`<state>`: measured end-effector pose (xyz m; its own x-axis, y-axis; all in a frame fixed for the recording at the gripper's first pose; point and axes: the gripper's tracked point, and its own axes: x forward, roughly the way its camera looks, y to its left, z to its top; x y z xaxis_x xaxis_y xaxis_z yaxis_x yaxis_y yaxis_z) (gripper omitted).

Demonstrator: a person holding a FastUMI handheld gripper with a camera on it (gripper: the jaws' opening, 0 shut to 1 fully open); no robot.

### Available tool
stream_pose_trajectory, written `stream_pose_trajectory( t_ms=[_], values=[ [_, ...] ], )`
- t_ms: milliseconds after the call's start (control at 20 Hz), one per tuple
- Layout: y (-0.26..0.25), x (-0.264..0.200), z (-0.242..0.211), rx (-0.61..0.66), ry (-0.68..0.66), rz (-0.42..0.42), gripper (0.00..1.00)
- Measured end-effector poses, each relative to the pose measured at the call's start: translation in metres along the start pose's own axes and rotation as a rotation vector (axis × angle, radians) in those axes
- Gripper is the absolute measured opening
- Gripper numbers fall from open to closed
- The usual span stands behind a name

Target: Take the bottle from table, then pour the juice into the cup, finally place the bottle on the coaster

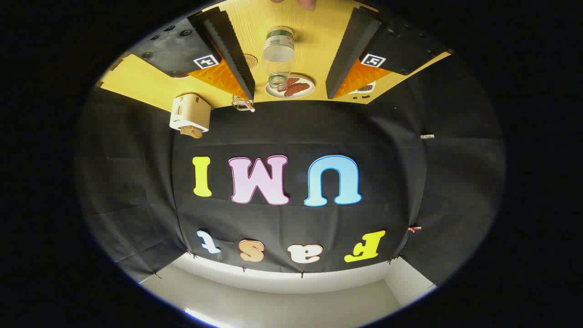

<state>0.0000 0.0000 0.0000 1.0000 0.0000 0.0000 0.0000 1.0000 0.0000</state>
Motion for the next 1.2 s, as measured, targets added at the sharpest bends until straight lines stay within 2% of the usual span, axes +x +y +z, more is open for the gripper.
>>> stream_pose_trajectory(
  t_ms=[600, 1200],
  values=[
    [-0.011, -0.003, -0.015, 0.021, 0.050, -0.031, 0.97],
    [-0.007, 0.001, -0.031, -0.017, 0.044, -0.012, 0.97]
  ],
)
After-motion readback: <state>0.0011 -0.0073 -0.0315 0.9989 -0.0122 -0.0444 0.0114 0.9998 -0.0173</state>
